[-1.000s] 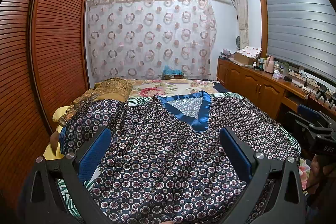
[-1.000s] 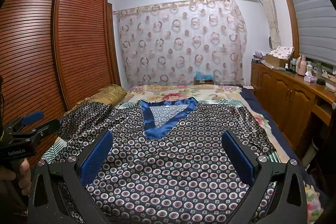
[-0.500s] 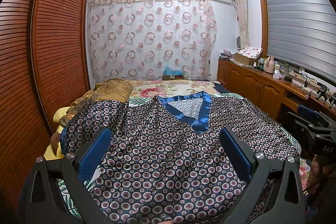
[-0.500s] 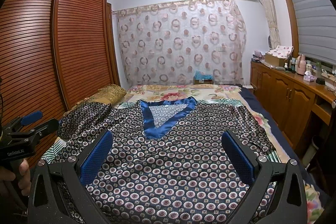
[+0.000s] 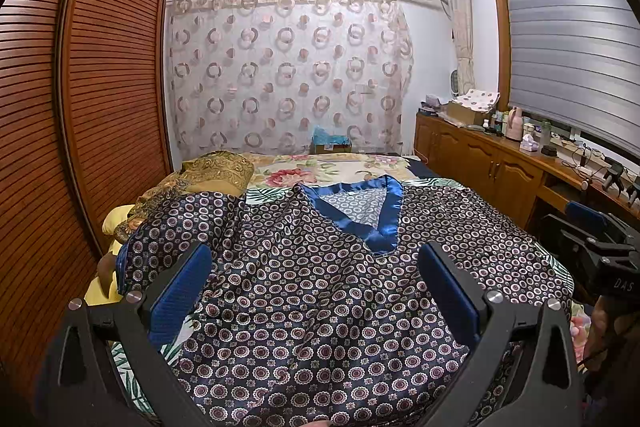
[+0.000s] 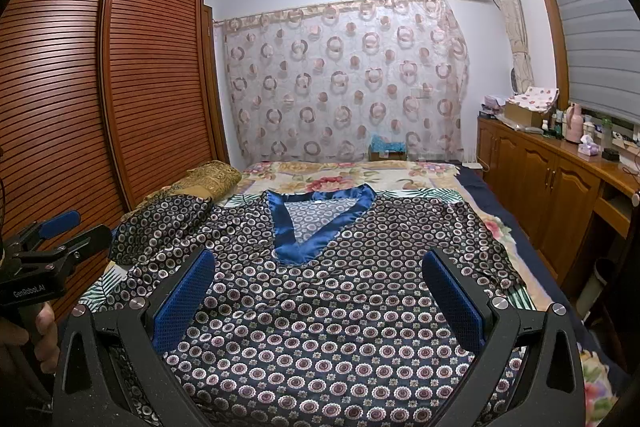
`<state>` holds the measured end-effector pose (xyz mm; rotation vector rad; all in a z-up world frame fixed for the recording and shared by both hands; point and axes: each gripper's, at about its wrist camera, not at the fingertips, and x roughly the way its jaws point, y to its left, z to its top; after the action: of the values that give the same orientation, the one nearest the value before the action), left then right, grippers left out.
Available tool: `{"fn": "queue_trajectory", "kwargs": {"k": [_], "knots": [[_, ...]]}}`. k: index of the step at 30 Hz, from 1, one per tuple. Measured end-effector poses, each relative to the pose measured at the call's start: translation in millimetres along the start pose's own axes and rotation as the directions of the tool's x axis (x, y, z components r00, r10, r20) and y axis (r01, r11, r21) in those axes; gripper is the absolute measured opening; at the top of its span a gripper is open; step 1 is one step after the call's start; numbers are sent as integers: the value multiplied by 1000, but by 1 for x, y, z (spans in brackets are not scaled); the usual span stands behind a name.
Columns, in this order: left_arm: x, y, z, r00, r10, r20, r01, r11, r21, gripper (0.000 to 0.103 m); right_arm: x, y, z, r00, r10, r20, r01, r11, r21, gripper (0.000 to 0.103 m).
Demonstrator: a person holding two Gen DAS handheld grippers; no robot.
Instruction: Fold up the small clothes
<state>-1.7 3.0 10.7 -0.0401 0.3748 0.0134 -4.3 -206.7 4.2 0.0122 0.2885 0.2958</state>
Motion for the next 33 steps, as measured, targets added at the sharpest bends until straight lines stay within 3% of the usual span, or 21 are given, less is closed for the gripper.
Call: {"fn": "queue_trajectory", "kwargs": {"k": [33], "knots": [[0, 1, -1, 1000, 3, 2, -3, 1000, 3, 103, -1, 1, 0, 1000, 6, 1, -6, 1000, 3, 103]]}}
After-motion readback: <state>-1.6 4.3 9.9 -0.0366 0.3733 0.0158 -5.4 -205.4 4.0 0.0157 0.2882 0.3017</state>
